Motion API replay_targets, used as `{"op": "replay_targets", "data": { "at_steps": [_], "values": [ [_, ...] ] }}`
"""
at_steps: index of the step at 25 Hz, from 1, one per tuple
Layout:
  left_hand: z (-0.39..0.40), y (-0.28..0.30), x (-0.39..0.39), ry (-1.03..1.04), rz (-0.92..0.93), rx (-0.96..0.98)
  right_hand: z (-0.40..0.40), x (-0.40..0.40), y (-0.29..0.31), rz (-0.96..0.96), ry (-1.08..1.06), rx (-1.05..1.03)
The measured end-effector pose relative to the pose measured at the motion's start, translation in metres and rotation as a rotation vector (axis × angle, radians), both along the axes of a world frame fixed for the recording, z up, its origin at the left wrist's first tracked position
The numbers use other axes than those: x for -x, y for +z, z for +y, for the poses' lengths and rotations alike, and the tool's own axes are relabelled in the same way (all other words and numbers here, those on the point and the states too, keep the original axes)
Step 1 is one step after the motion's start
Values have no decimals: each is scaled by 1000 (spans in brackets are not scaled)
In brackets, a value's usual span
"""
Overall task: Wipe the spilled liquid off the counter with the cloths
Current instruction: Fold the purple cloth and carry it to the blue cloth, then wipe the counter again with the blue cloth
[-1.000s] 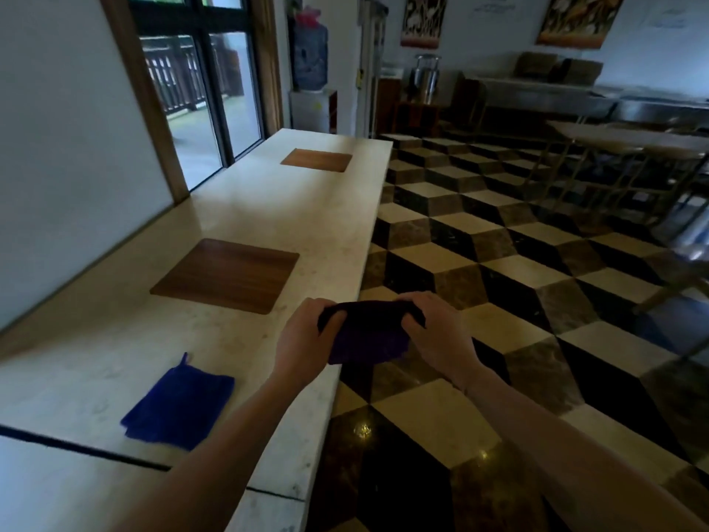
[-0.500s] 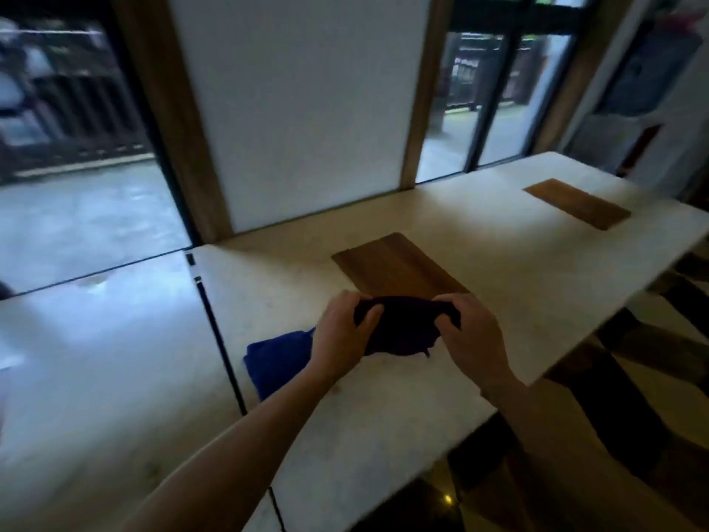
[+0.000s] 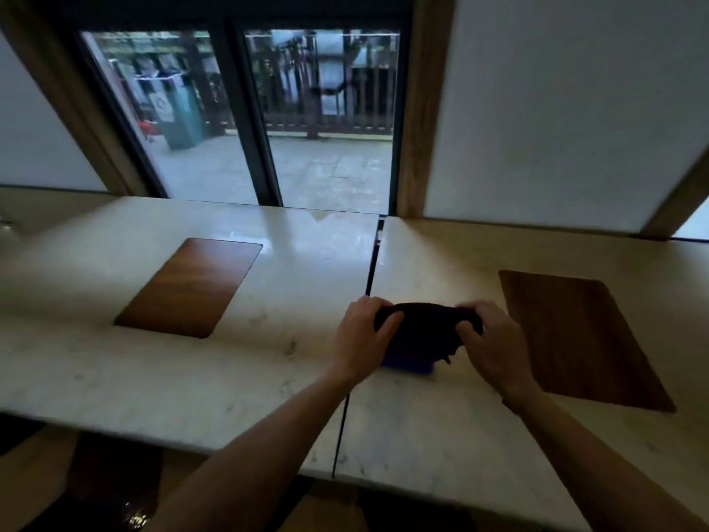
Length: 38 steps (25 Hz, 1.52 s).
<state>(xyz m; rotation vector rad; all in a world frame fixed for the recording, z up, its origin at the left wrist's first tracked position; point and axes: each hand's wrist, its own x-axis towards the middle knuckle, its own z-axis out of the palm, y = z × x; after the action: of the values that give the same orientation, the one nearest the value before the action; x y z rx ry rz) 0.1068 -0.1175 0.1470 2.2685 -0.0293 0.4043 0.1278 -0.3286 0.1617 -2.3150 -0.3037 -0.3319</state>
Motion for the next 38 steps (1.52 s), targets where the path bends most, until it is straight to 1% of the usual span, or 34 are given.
{"op": "replay_targets", "data": {
  "at_steps": [2, 5, 8, 12, 18, 21, 24, 26, 27, 29, 31, 35, 38],
  "values": [
    [12, -2, 11, 27, -2, 15, 12, 3, 0, -10, 45, 20],
    [24, -6, 23, 37, -8, 21, 24, 12, -3, -2, 37, 29],
    [27, -17, 30, -2, 4, 11, 26, 25, -12, 3, 9, 21],
    [23, -23, 32, -43, 18, -22, 19, 34, -19, 25, 26, 31],
    [12, -32, 24, -25, 50, -52, 3, 22, -24, 29, 49, 111],
    [5, -52, 40, -45, 93, -82, -5, 28, -48, 28, 57, 215],
    [1, -97, 73, -95, 203, -312, -12, 57, -96, 141, 42, 414],
    [-2, -129, 103, -179, 332, -441, -18, 86, -131, 276, 79, 502],
    [-2, -142, 117, -217, 375, -476, -20, 99, -145, 349, 103, 524],
    [-1, -161, 138, -252, 397, -478, -23, 120, -164, 438, 124, 544],
    [5, -168, 146, -248, 379, -460, -22, 128, -170, 446, 100, 561],
    [20, -164, 139, -263, 356, -406, -16, 129, -165, 506, 102, 638],
    [32, -160, 124, -255, 336, -369, -11, 126, -159, 524, 38, 602]
  ]
}}
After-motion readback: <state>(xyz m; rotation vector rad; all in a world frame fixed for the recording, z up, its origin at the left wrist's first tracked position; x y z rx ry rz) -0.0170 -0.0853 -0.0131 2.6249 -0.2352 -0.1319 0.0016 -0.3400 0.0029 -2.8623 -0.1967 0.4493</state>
